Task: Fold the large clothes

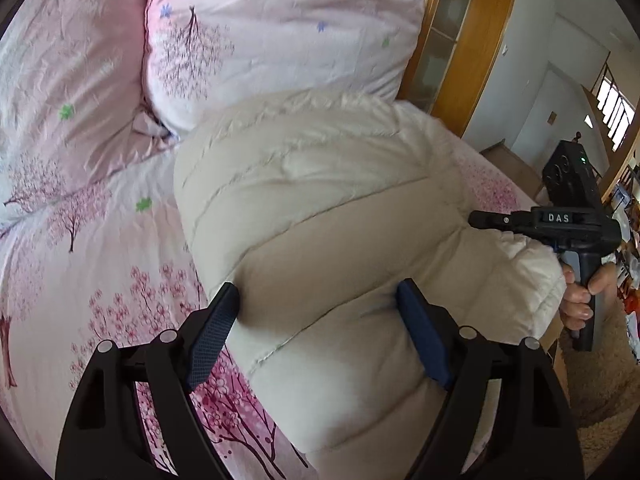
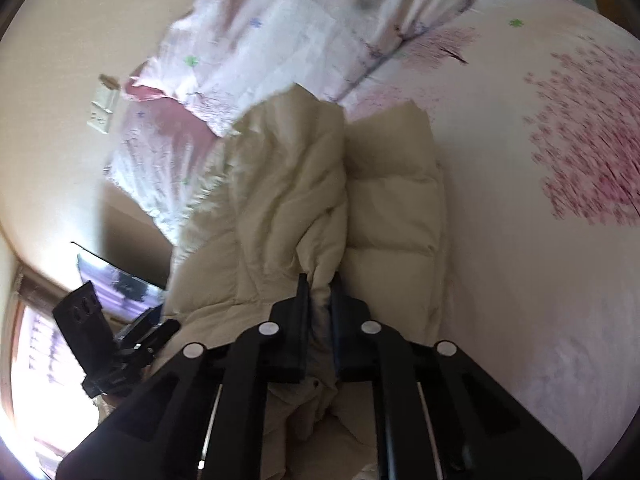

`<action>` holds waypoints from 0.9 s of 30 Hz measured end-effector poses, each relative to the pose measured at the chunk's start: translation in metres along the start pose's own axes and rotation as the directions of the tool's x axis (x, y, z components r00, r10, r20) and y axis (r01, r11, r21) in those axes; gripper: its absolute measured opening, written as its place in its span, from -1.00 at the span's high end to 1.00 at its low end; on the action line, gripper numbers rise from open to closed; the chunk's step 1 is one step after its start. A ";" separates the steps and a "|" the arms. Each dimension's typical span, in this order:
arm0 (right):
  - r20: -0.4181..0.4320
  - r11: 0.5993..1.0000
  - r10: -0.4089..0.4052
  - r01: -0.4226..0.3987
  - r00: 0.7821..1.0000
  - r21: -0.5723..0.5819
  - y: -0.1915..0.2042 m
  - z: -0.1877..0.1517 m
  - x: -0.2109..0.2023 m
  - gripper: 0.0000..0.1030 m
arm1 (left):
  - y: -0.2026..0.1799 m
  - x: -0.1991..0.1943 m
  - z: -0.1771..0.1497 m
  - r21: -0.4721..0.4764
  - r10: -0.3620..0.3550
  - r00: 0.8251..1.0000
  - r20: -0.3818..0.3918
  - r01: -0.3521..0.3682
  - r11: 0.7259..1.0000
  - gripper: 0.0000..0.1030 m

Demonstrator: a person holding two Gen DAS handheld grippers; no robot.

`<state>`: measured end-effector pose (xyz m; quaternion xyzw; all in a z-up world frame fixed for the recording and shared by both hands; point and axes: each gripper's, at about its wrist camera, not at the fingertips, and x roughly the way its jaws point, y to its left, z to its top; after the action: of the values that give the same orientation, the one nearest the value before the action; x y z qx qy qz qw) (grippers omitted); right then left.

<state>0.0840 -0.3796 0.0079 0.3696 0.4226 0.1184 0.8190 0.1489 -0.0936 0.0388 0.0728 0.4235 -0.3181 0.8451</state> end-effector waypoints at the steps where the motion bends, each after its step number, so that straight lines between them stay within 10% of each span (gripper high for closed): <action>1: -0.002 1.000 -0.010 0.010 1.000 0.011 -0.003 -0.003 0.002 0.83 | -0.001 0.003 0.000 0.007 0.010 1.000 -0.005 -0.010 1.000 -0.59; 10: 0.029 0.998 -0.059 0.058 0.998 0.037 -0.011 -0.017 0.009 0.69 | -0.013 0.010 -0.011 0.071 0.101 0.994 0.037 -0.103 0.992 -0.67; 18: 0.267 0.983 -0.046 0.091 0.963 -0.157 0.034 -0.036 -0.054 0.51 | -0.016 0.007 -0.015 0.069 0.136 0.989 0.054 -0.139 0.988 -0.69; 22: 0.235 0.952 -0.012 0.083 0.972 -0.295 0.062 -0.058 -0.054 0.51 | -0.015 0.008 -0.019 0.054 0.134 0.989 0.056 -0.137 0.989 -0.70; 27: 0.131 0.918 -0.206 0.238 0.970 -0.318 0.053 -0.080 -0.014 0.58 | -0.014 -0.003 -0.023 0.023 0.105 0.991 0.081 -0.108 0.994 -0.70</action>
<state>0.0196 -0.3095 0.0239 0.1814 0.3968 0.0764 0.8966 0.1241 -0.0941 0.0284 0.0941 0.3804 -0.2810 0.8761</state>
